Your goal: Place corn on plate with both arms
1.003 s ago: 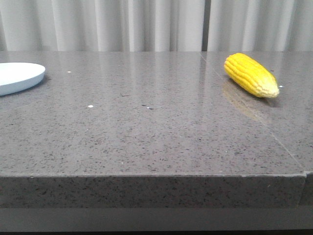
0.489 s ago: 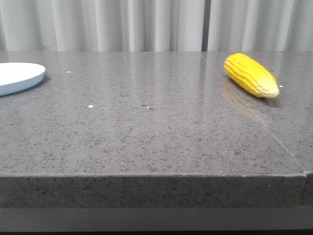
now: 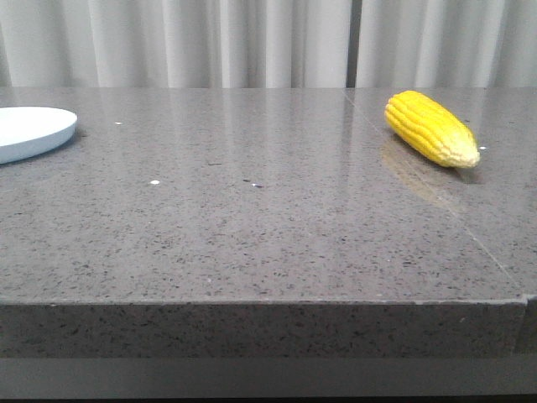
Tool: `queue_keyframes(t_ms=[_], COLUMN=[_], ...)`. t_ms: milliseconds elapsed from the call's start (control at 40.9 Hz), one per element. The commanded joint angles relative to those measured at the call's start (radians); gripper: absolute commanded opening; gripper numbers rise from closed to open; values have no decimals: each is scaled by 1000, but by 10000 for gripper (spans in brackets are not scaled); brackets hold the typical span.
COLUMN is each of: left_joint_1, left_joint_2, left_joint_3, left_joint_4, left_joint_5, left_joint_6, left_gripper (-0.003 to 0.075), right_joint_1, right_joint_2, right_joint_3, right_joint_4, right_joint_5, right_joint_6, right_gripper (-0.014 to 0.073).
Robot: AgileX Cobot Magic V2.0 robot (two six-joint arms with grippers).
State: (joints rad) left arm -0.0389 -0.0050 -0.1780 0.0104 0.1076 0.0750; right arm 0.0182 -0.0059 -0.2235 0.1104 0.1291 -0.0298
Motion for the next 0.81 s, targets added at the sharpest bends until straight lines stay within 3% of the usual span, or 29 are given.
queue_keyframes(t_ms=[0, 367, 783], left_joint_1=[2, 2, 2], left_joint_2=[29, 302, 442], left_joint_3=[-141, -563, -594], left_joint_4=[-10, -10, -10], left_joint_5=[1, 326, 461], left_joint_6=[0, 0, 0], left_gripper=[-20, -20, -20], right_joint_1=[-1, -1, -1], right_joint_2=[56, 364, 519], right_joint_3=[-143, -498, -516], right_joint_4=[-6, -11, -11], right_joint_5=[30, 357, 468], right_joint_6=[-6, -6, -6], right_gripper=[-87, -87, -87])
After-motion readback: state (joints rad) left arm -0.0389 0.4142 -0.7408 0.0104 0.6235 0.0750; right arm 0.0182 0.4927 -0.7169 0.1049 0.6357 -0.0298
